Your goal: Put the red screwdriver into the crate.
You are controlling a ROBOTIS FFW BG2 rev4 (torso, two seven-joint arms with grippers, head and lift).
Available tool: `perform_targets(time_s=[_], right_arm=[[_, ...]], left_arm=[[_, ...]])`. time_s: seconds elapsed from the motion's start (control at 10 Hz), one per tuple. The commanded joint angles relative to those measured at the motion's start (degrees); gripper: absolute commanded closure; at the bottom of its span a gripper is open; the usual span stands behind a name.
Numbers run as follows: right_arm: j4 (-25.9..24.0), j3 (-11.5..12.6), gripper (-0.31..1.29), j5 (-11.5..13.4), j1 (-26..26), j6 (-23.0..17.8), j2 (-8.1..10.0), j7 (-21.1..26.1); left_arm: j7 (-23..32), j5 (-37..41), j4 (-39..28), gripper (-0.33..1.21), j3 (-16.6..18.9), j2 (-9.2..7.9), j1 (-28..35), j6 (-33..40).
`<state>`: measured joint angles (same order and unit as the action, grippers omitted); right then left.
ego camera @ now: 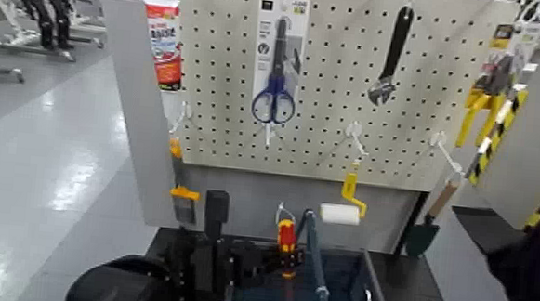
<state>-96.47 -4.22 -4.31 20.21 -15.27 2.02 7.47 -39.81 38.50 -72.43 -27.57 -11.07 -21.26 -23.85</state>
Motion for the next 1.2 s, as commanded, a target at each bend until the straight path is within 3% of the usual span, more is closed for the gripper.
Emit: perform_targets(time_s=[0.1, 0.2, 0.4, 0.5, 0.6, 1.2], right_arm=[[0.1, 0.0, 0.14, -0.1, 0.0, -0.1, 0.00, 0.0], [0.1, 0.0, 0.14, -0.1, 0.0, -0.1, 0.00, 0.0], [0.1, 0.0, 0.14, -0.2, 0.0, -0.1, 0.00, 0.0], [0.1, 0.1, 0.14, -0.3, 0.1, -0.2, -0.09, 0.0], [0.1, 0.2, 0.14, -0.3, 0.2, -0.2, -0.09, 0.0], [0.0, 0.4, 0.14, -0.3, 0.2, -0.3, -0.09, 0.0]], left_arm=[[0.1, 1.2, 2.2, 1.10, -2.0, 0.35, -0.8, 0.0], [0.3, 1.2, 2.2, 1.04, -2.0, 0.44, -0.8, -0.8], [1.5, 1.7, 1.6, 0.43, -1.5, 0.35, -0.8, -1.6], [3.1, 2.6, 0.8, 0.22, -1.3, 0.26, -0.5, -2.2], [4.1, 3.2, -0.2, 0.11, -0.9, 0.17, -0.3, -3.0], [7.1, -2.6, -10.3, 0.13, 3.5, -1.23, 2.7, -4.9]])
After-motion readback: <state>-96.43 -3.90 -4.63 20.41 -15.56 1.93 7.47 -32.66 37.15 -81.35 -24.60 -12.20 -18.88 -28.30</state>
